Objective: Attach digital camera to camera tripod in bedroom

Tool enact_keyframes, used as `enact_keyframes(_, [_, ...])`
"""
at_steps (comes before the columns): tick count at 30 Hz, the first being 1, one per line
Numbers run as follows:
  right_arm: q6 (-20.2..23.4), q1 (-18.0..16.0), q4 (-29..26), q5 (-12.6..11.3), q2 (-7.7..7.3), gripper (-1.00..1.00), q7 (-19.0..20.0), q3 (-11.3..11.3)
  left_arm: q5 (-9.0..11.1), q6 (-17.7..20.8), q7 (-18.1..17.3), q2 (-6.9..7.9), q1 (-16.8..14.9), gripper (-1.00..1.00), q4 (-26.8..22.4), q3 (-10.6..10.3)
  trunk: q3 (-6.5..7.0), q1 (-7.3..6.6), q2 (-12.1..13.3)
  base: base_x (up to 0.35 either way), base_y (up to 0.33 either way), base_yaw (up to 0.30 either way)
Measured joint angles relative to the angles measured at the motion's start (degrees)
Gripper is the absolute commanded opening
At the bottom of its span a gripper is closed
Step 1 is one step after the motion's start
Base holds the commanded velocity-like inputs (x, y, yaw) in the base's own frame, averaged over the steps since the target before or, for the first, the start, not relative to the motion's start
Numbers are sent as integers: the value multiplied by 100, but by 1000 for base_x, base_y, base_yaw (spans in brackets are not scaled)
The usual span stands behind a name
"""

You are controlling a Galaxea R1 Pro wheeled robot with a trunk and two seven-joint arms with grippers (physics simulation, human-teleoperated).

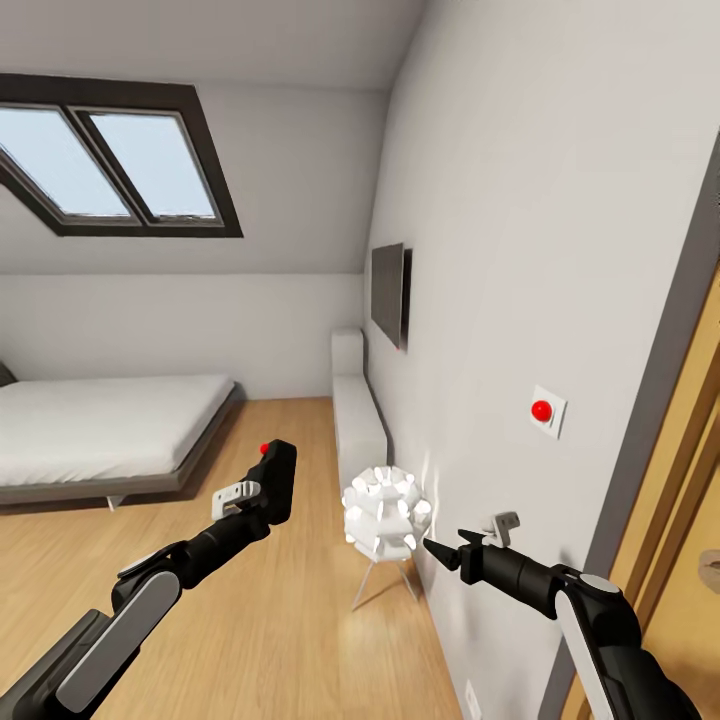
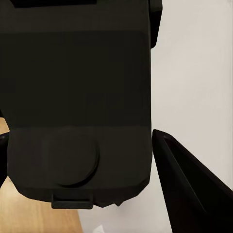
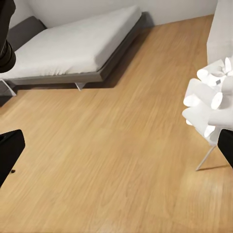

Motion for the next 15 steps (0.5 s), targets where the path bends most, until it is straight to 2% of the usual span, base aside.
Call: enact_keyframes(15, [0,-1,0,4,0,100,8,0,0,0,0,-2,0,-100,0,-7,270,-330,603,0,0,0])
